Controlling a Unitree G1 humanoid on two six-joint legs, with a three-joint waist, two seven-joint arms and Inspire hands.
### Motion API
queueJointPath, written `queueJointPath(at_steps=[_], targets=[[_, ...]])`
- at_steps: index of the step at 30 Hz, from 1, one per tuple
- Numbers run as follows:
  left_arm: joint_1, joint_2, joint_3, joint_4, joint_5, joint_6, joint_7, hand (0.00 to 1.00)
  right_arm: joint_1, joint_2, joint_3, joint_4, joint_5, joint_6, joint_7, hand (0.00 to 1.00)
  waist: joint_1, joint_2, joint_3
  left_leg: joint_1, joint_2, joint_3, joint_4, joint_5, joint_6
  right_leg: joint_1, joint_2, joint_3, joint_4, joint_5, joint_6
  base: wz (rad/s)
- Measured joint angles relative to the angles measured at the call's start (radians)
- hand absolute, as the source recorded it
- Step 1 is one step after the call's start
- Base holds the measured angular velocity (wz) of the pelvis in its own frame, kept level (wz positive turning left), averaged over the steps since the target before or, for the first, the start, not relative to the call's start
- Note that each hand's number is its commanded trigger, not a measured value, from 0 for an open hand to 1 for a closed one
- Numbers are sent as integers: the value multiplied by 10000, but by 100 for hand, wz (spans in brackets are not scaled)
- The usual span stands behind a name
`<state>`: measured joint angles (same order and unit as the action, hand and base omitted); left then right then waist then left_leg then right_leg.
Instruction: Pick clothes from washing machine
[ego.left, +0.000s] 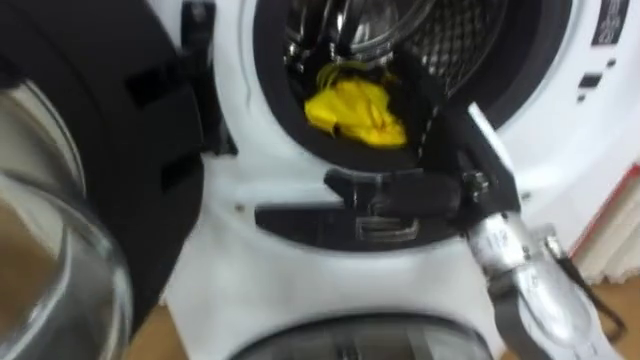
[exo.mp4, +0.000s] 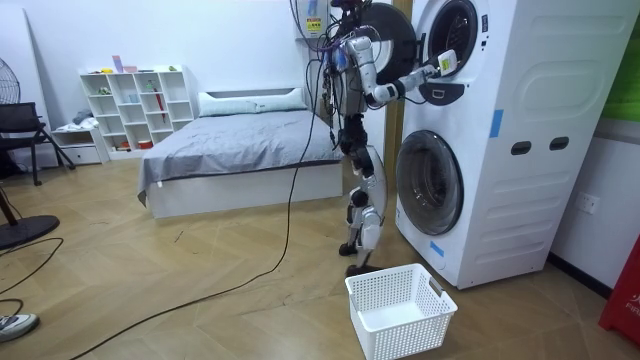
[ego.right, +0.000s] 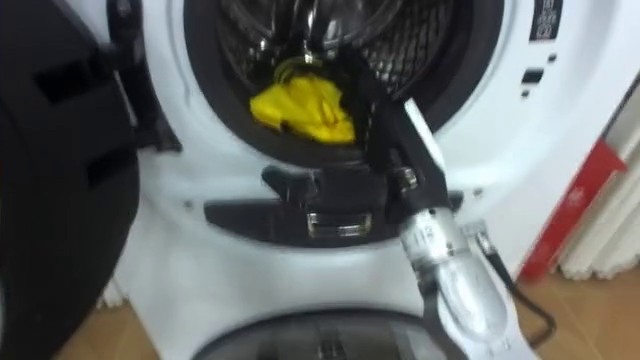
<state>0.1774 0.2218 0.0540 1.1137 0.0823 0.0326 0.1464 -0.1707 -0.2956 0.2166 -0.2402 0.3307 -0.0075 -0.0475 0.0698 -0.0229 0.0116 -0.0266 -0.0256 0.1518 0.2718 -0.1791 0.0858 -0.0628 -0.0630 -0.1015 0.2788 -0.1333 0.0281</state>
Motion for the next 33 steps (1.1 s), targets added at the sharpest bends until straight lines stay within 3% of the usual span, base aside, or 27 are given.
queueJointPath(at_steps=[4,7,13,16,18,22,27,33], targets=[[218,-83,-1,77,285,111,-1,0,-9,-12,-66,95,257,24,10,0,182,-69,-31,2,118,-9,-175,176,-73,160,178,59,-523,352,-95,-1],[207,-131,-9,74,287,110,-16,0,-17,-14,-97,108,373,52,-48,0,201,-142,-26,-10,135,-151,-184,199,-108,219,221,46,-597,379,-121,9],[174,-223,13,-144,330,121,-20,0,-598,17,-627,-55,695,32,-110,0,246,-258,-118,-160,155,-473,-303,291,-250,295,295,-236,-930,449,-224,14],[175,-345,13,-378,392,108,-19,0,-893,15,-946,-112,1246,-281,-162,0,412,-253,-125,-126,170,-522,-390,317,-221,486,335,-298,-1136,523,-257,7],[157,-383,11,-370,390,106,-14,0,-894,27,-1002,-193,1926,-282,-101,0,457,-243,-127,-65,169,-586,-468,313,-227,603,371,-382,-1294,531,-271,11],[331,-401,10,-340,388,110,5,0,-897,111,-1052,-213,4091,-272,64,0,479,-216,-105,153,154,-636,-692,280,-253,753,371,-525,-1312,458,-353,6],[550,-482,15,-334,390,109,-21,0,-925,156,-1200,-426,4711,-298,75,0,467,-29,12,400,142,-728,-935,221,-299,989,375,-658,-1449,376,-364,5],[500,-593,30,-337,388,109,-14,0,-925,161,-1214,-558,4951,-354,144,0,382,-8,5,377,163,-751,-1046,162,-311,982,381,-701,-1445,368,-369,0]])
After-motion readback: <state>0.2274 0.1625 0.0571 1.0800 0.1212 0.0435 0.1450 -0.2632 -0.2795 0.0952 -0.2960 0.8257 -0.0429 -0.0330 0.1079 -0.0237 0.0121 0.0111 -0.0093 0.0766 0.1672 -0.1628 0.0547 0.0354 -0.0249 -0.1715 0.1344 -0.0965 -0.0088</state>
